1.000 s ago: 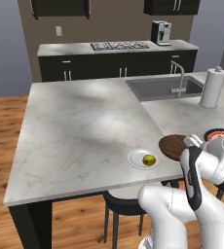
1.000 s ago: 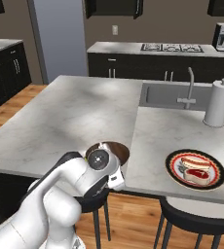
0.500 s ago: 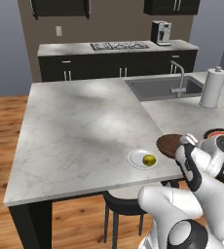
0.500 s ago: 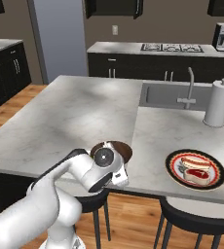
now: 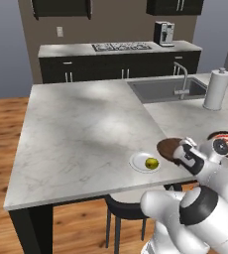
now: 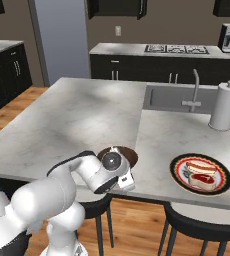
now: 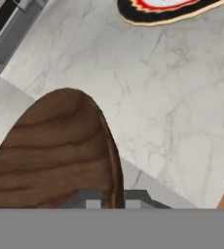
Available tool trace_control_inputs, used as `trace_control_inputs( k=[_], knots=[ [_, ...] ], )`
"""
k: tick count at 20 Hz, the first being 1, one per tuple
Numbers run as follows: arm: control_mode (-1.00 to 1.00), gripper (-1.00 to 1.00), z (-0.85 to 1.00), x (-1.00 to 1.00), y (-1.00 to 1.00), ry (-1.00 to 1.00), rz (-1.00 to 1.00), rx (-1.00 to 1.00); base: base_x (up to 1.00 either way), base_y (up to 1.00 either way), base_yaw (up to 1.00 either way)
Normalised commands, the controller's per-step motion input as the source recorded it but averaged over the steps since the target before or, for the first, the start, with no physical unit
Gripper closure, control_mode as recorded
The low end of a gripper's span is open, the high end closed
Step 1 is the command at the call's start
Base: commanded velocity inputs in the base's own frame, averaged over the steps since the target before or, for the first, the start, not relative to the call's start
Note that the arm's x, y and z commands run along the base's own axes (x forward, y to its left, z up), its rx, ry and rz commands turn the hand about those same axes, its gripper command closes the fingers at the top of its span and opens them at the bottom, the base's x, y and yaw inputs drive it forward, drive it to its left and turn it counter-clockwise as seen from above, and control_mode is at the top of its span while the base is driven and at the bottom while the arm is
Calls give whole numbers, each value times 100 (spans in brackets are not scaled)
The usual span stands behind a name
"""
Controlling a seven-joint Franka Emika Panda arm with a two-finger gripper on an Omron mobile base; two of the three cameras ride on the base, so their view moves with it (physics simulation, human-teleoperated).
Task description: Take the smaller bowl and place it next to the appetizer plate on the dining counter , and place the larger bowl next to the plate with cooked food.
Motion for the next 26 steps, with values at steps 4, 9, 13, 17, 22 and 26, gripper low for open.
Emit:
trace_control_inputs(
  k=[4, 9, 13, 17, 22, 26],
  knots=[
    [-100, 100, -33, 18, -6, 0, 0, 0, 0, 0, 0],
    [-100, 100, -29, 21, -11, 0, 0, 0, 0, 0, 0],
    [-100, 100, -28, 22, -14, 0, -1, 0, 0, 0, 0],
    [-100, 100, -26, 28, -9, 0, 0, 0, 0, 0, 0],
    [-100, 100, -21, 20, -1, 0, -1, 0, 0, 0, 0],
    [-100, -100, 15, -16, 0, 0, 0, 0, 0, 0, 0]
  ],
)
